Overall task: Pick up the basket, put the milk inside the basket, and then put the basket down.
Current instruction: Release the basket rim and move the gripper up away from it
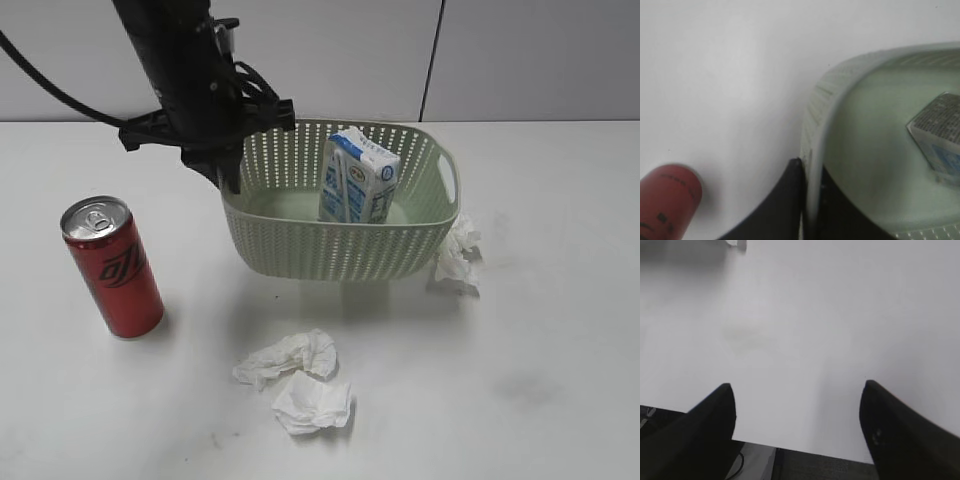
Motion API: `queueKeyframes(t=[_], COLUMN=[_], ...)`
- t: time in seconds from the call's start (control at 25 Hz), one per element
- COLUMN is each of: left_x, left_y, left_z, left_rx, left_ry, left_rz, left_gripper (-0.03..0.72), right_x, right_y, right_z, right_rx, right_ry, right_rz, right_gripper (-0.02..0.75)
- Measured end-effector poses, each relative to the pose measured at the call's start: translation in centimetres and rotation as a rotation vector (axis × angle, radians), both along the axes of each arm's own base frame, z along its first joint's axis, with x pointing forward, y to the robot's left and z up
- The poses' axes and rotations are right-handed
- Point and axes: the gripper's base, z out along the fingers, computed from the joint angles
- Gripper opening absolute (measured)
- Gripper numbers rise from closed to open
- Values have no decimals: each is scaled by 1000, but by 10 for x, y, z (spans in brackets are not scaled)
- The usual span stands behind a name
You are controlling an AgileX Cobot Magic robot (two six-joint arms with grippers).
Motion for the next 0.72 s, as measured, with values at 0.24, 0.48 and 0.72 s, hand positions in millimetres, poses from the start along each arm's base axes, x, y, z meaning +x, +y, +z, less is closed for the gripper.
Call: queueKeyframes(t=[0.24, 0.48, 0.72], left_x=[12, 35, 48], left_y=[7, 13, 5], left_z=[1, -19, -32], left_rx=[-47, -48, -50], left_ry=[-50, -6, 3], left_rz=[35, 65, 55], left_gripper=[11, 11, 11], right_x=[-56, -100, -132], right_y=[-1, -2, -2], right_z=[-15, -26, -24], right_rx=[7, 16, 19], right_ry=[-102, -263, -395], right_rz=[-5, -8, -1], right_gripper=[582, 578, 574])
